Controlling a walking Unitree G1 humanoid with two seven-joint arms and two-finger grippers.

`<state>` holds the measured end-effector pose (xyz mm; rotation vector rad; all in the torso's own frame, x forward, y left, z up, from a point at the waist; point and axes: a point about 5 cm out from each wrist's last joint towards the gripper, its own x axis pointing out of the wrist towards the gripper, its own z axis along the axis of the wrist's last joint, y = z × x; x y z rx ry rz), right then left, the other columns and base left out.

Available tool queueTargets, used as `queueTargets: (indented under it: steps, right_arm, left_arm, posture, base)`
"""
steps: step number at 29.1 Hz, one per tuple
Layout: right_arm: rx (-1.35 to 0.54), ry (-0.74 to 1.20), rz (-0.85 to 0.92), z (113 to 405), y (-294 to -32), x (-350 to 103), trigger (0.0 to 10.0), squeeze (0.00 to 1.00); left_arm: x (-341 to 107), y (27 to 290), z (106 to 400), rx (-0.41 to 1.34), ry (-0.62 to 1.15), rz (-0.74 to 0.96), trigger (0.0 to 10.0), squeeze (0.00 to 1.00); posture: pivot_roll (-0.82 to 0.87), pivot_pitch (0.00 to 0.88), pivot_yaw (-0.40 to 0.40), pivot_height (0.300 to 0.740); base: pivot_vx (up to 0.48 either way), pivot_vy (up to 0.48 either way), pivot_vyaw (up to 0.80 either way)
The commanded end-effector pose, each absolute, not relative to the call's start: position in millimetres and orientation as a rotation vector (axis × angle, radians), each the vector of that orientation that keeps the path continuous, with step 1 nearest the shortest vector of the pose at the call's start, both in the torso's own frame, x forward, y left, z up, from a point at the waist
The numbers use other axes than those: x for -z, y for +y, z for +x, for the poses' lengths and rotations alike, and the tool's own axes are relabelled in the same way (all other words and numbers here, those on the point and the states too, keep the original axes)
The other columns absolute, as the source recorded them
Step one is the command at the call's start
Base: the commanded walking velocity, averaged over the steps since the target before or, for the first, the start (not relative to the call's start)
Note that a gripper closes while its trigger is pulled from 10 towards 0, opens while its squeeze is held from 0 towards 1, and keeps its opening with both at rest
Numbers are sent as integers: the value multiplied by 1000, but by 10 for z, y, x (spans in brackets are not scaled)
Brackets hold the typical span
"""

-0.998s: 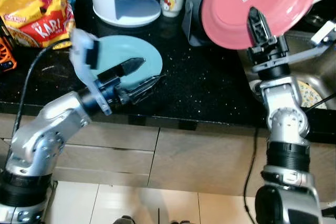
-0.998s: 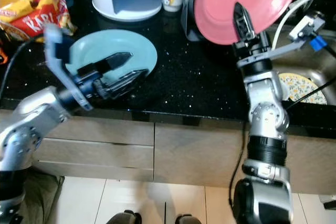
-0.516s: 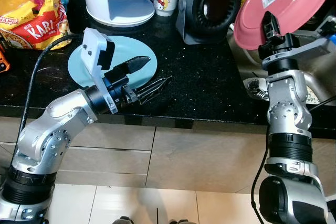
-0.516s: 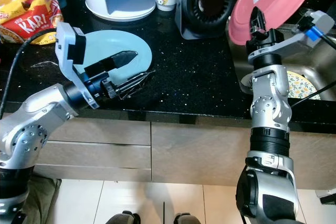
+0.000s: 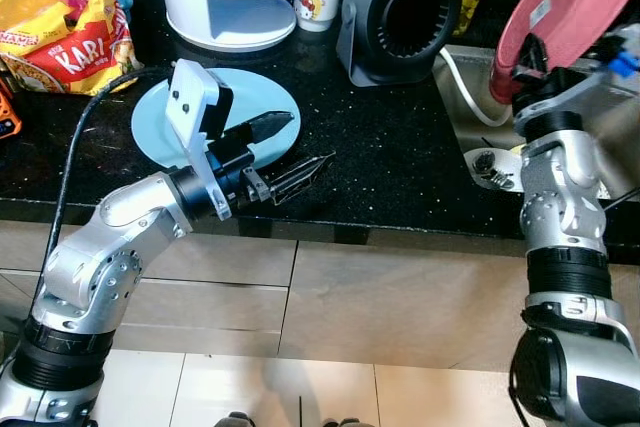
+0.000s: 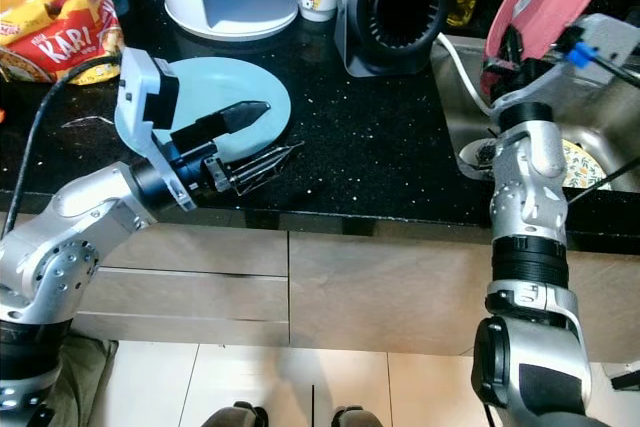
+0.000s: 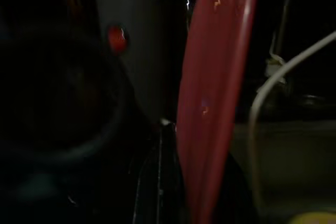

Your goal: Kitchen organization

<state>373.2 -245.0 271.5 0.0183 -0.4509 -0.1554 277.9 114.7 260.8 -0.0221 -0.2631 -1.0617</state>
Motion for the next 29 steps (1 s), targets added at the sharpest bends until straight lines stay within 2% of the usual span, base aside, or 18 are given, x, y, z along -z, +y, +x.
queueTargets:
  steps: [1,4,5,9,13,21,29]
  right_arm:
    - [186,-430,-43,3756,-2470,-2750,0,0]
    - [245,-366,-168,3798,-2544,-2763,0,0]
    - [253,-352,-192,3808,-2560,-2762,10000,0]
    - [240,-334,-222,3831,-2563,-2802,10000,0]
    - [240,-337,-202,3826,-2536,-2775,10000,0]
    - [211,-324,-224,3834,-2431,-2718,10000,0]
    - [192,-289,-240,3853,-2350,-2635,10000,0]
  left_arm:
    - [-2628,1071,2729,1096,-285,6,10000,0]
    - [-2611,1043,2706,1107,-280,45,10000,0]
    - [-2605,1038,2703,1108,-279,51,10000,0]
    - [-2600,1030,2714,1096,-292,38,10000,0]
    - [-2630,1002,2769,1053,-320,3,10000,0]
    - [-2583,983,2865,959,-330,-8,10000,0]
    - [-2536,995,2894,929,-329,-9,10000,0]
  posture:
    - [117,111,-48,740]
    - [111,120,-49,740]
    - [111,120,-49,740]
    - [101,129,-50,740]
    - [94,133,-47,740]
    - [92,127,-45,740]
    - [100,110,-52,740]
  base:
    - [0,0,0]
    - [0,0,0]
    - [0,0,0]
    - [0,0,0]
    - [0,0,-800]
    - [0,0,0]
    - [0,-419,0]
